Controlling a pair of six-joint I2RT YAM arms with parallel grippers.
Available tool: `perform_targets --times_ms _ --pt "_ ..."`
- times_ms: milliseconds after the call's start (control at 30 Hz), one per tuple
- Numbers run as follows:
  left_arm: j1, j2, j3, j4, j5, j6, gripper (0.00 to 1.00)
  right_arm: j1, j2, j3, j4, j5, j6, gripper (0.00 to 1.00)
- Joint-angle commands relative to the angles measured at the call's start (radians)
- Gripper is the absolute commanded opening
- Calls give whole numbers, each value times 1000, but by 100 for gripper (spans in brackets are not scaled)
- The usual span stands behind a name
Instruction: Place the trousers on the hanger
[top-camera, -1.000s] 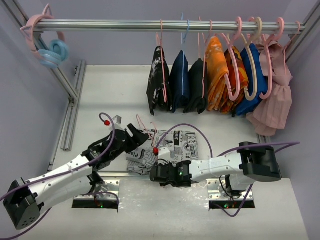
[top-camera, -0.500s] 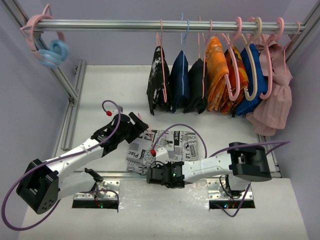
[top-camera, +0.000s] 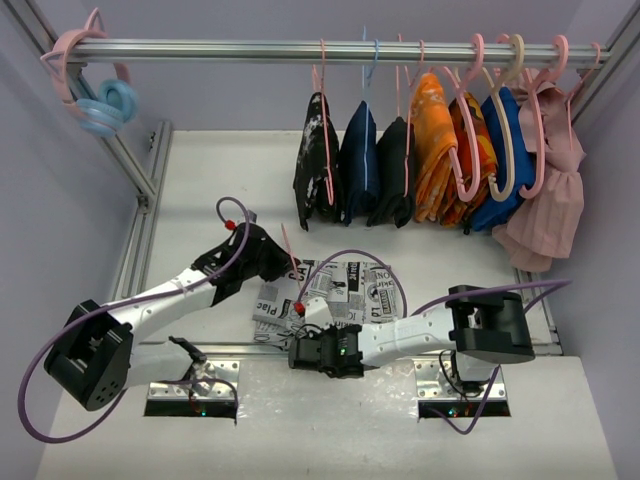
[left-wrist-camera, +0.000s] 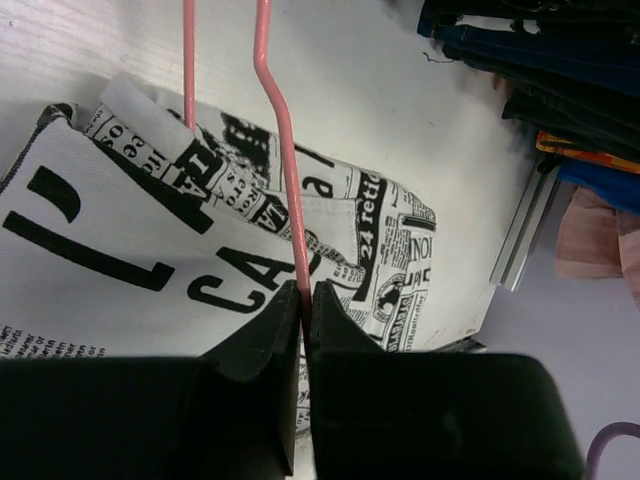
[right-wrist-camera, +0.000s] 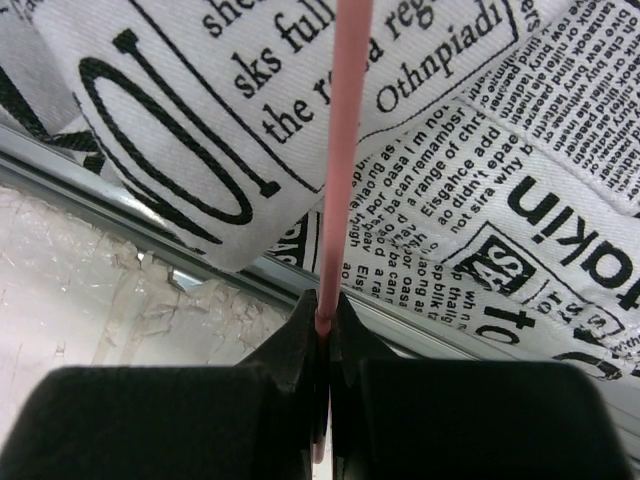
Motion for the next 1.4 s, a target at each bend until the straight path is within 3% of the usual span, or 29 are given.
perform_targets --times_ms 0,67,100,133,167,233,433,533,700,933,1233,1300,1367 --pt "32 7 3 58 58 66 0 8 -15 21 45 -23 -82 1" --pt "64 10 3 44 75 121 0 8 -51 -4 55 -35 -106 14" --pt "83 9 2 32 81 153 0 8 -81 -28 67 -46 -116 26" --pt "110 4 -6 23 90 190 0 7 -128 -64 71 -60 -118 48" --pt "130 0 -15 21 104 216 0 6 -160 -82 70 -79 -118 54" --pt "182 -14 -33 15 143 285 0 5 -248 -125 71 -138 -128 63" --pt "224 -44 -30 -57 257 464 0 -7 -518 -249 86 -242 -156 75" --pt "223 -79 -37 -104 303 510 0 -99 -606 -275 100 -298 -153 76" --pt "222 -146 -34 -174 331 552 0 -259 -586 -241 155 -342 -136 76" --pt "220 -198 -41 -232 321 547 0 -371 -343 -132 294 -399 -77 81" --pt "222 -212 -49 -244 285 529 0 -400 -44 9 381 -444 -32 82" --pt "222 -236 -43 -262 248 527 0 -401 2 27 418 -473 -28 76" --pt "224 -258 -31 -279 200 516 0 -401 20 42 469 -500 -45 38"
